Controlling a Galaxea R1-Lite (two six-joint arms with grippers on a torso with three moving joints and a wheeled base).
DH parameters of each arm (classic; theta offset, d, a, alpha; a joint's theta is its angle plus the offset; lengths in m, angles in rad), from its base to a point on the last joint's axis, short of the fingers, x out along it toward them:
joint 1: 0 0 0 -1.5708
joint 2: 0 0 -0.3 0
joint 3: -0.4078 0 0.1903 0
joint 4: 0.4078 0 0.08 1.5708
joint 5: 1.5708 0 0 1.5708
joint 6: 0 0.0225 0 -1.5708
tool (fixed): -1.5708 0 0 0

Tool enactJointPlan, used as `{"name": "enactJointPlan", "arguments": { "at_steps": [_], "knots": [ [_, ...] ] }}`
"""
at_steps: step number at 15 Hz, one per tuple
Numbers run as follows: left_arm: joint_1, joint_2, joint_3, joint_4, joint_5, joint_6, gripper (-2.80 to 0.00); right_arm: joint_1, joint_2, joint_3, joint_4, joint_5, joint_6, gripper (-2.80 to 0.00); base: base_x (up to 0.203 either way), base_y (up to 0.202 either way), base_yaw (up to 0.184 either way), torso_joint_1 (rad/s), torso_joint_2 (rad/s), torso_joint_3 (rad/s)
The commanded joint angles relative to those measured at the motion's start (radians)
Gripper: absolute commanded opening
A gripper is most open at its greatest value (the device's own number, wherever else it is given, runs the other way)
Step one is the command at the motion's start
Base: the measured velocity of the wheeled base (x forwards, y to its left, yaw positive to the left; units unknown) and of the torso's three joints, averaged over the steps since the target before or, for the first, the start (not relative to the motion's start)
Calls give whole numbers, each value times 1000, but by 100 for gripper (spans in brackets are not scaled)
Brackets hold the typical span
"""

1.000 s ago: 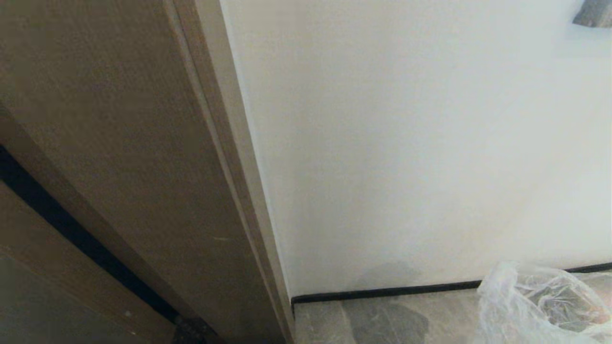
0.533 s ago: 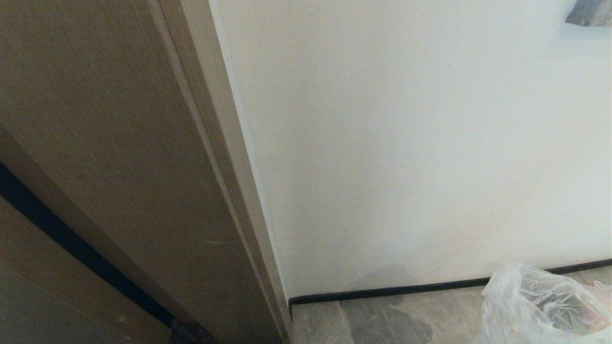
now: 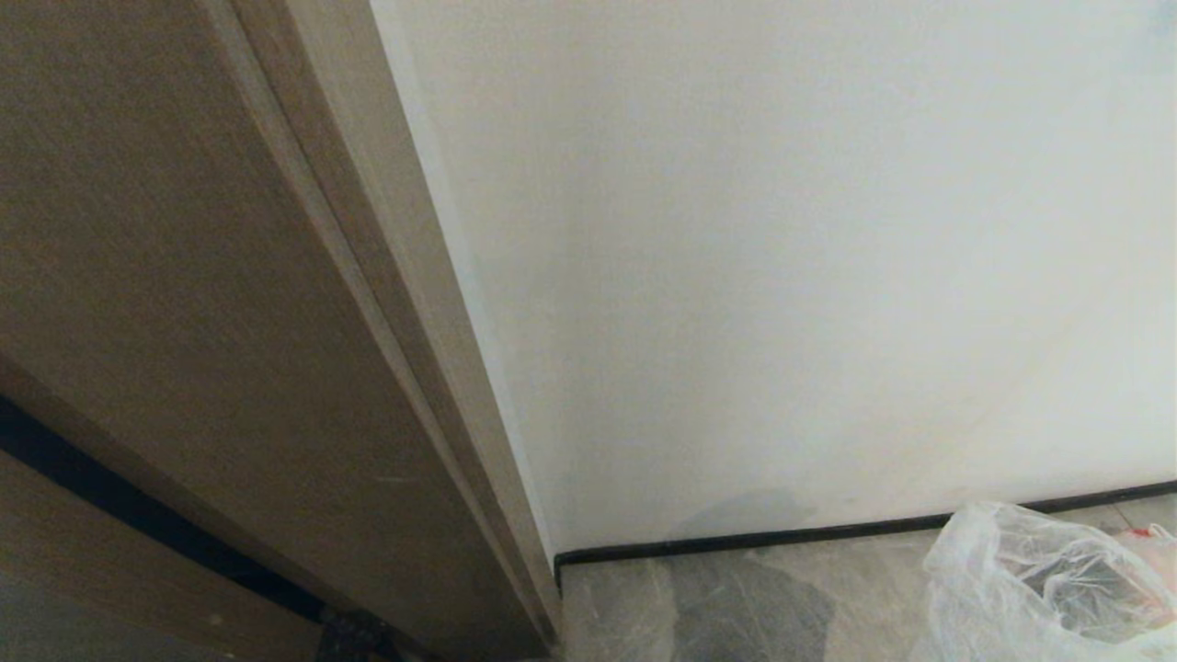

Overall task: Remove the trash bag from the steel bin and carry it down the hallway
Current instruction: Put the trash bag at the door

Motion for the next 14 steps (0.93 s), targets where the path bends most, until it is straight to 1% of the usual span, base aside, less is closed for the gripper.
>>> {"name": "enactJointPlan", "arguments": {
  "at_steps": [1, 10, 14],
  "knots": [
    [0, 0, 0, 0, 1, 1, -280, 0, 0, 2, 0, 1, 0, -280, 0, 0, 0, -2, -1, -196],
    [0, 0, 0, 0, 0, 1, -280, 0, 0, 2, 0, 1, 0, -280, 0, 0, 0, 3, 3, -196],
    [0, 0, 0, 0, 1, 1, -280, 0, 0, 2, 0, 1, 0, -280, 0, 0, 0, 3, 3, -47]
  ]
}}
